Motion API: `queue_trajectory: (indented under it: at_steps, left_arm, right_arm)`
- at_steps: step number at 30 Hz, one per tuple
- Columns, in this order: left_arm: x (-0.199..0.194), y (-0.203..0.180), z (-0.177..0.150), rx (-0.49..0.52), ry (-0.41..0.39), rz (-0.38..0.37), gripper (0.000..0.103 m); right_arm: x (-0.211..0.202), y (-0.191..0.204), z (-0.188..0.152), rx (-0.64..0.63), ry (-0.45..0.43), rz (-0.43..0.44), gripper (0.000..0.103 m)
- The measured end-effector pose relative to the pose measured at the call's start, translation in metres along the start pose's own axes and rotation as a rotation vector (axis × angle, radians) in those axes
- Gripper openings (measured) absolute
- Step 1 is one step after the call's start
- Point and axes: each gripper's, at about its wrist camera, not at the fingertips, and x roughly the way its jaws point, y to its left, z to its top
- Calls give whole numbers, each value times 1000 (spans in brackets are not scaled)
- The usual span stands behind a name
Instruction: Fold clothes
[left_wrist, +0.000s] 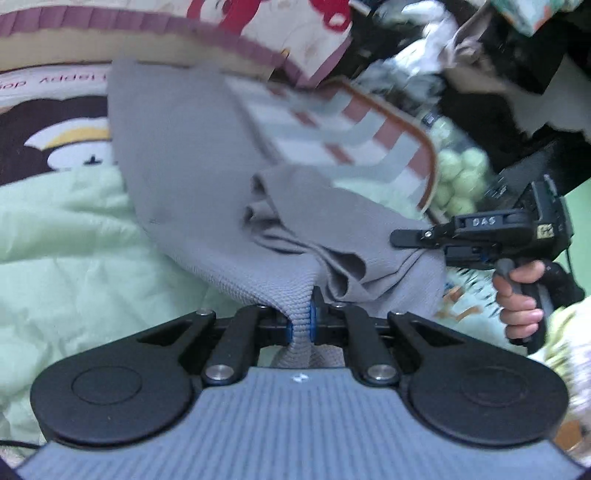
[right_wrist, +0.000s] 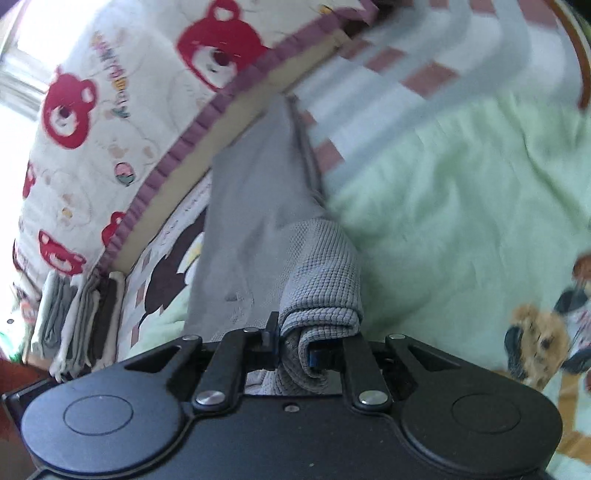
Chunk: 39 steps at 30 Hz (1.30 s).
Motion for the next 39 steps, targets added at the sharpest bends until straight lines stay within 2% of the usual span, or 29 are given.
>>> queue_trajectory:
  at_steps: [3, 5, 7, 10, 12, 14, 16, 19, 21, 25, 29, 32, 34, 39]
  left_arm:
    - [-16, -9, 9, 23, -45, -14, 7]
    - [-27, -19, 16, 105, -79, 9, 7]
    - [-42, -30, 26, 239, -120, 27, 7]
    - [-63, -34, 47, 233, -124, -18, 7]
    - [-80, -42, 57, 234, -133, -41, 7]
    - [-99, -50, 57, 197, -117, -67, 7]
    - [-109, -49, 46, 113, -69, -88, 7]
    - [-121, -46, 29, -12, 3, -116, 7]
    - [-109, -38, 18, -57, 63, -105, 7]
    - [-81, -16, 18, -69, 147, -40, 7]
    - [-57, 8, 34, -61, 196, 27, 7]
    - [-37, 33, 62, -25, 183, 72, 8]
    - [-19, 48, 81, 27, 172, 146, 7]
    - [20, 87, 127, 10, 155, 191, 8]
  right_arm:
    - [-8, 16, 7, -54, -7, 8, 16]
    - [-19, 26, 12, -75, -13, 16, 16]
    - [-27, 36, 17, -93, -16, 32, 16]
    - [-40, 51, 22, -149, -13, 52, 16]
    - [-51, 56, 23, -138, -9, 79, 16]
    - [-65, 58, 20, -95, 9, 109, 16]
    - [-77, 59, 13, -48, 48, 128, 16]
    - [-87, 51, -1, -1, 96, 111, 16]
    - [-85, 41, -10, 37, 123, 94, 16]
    - [-54, 29, -11, 98, 182, 62, 16]
    - [-9, 40, 33, 80, 203, 30, 16]
    - [25, 48, 66, 67, 219, 5, 17]
    - [48, 54, 88, 58, 229, -11, 17]
    - [105, 68, 143, 35, 255, -52, 17]
